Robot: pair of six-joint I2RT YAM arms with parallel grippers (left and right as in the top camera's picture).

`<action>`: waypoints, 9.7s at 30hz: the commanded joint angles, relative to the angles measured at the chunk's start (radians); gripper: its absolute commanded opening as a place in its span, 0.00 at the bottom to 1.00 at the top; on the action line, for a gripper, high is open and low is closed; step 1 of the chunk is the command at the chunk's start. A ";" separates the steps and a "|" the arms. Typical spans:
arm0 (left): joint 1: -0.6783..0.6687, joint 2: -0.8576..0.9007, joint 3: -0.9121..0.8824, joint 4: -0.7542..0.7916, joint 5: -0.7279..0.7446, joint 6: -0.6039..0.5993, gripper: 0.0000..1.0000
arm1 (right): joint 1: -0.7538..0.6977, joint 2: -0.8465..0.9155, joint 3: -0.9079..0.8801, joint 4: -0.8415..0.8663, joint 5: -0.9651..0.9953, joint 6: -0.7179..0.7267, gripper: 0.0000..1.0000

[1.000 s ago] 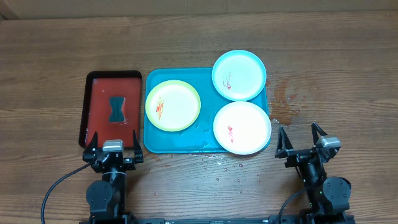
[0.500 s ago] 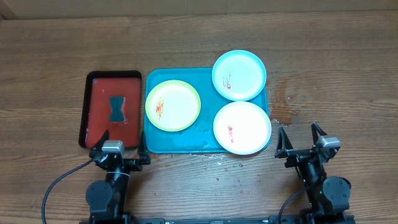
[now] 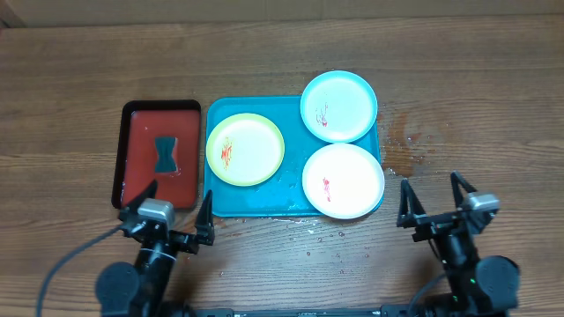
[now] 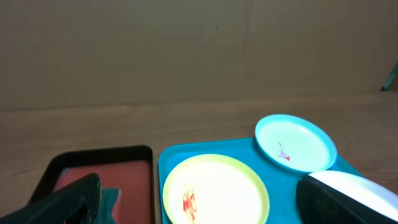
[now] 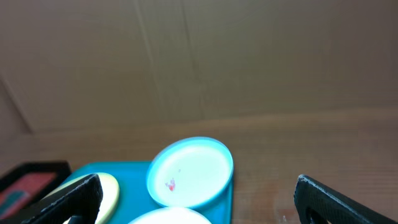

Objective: Clean dirty plates on tray and stack at the side
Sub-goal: 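Move the right gripper to the yellow plate's rim and grasp it, then lower the left gripper into the black tray and grasp the sponge, then carry the sponge with the left gripper onto the yellow plate, then scrub the yellow plate with the sponge while the right gripper holds it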

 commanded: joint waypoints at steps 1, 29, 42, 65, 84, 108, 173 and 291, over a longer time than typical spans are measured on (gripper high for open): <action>0.006 0.132 0.158 -0.051 0.027 0.020 1.00 | -0.002 0.080 0.120 -0.021 -0.038 -0.010 1.00; 0.005 1.463 1.549 -1.186 0.082 0.069 1.00 | -0.002 1.407 1.395 -0.860 -0.312 0.058 1.00; 0.011 1.561 1.572 -1.082 -0.333 -0.176 1.00 | 0.253 1.687 1.395 -0.749 -0.095 0.303 0.75; 0.012 1.568 1.572 -1.040 -0.416 -0.178 1.00 | 0.471 2.082 1.395 -0.510 0.019 0.394 0.31; 0.012 1.622 1.561 -1.059 -0.416 -0.151 1.00 | 0.505 2.169 1.373 -0.482 0.011 0.404 0.20; 0.012 1.685 1.561 -1.060 -0.393 -0.128 1.00 | 0.474 2.113 1.571 -0.757 0.025 0.438 0.44; 0.070 1.686 0.839 -0.416 -0.340 0.121 0.48 | 0.486 2.117 1.305 -0.473 0.031 0.491 0.08; -0.267 1.770 0.798 -0.238 0.108 0.184 0.04 | 0.464 2.117 1.305 -0.484 -0.161 0.438 0.04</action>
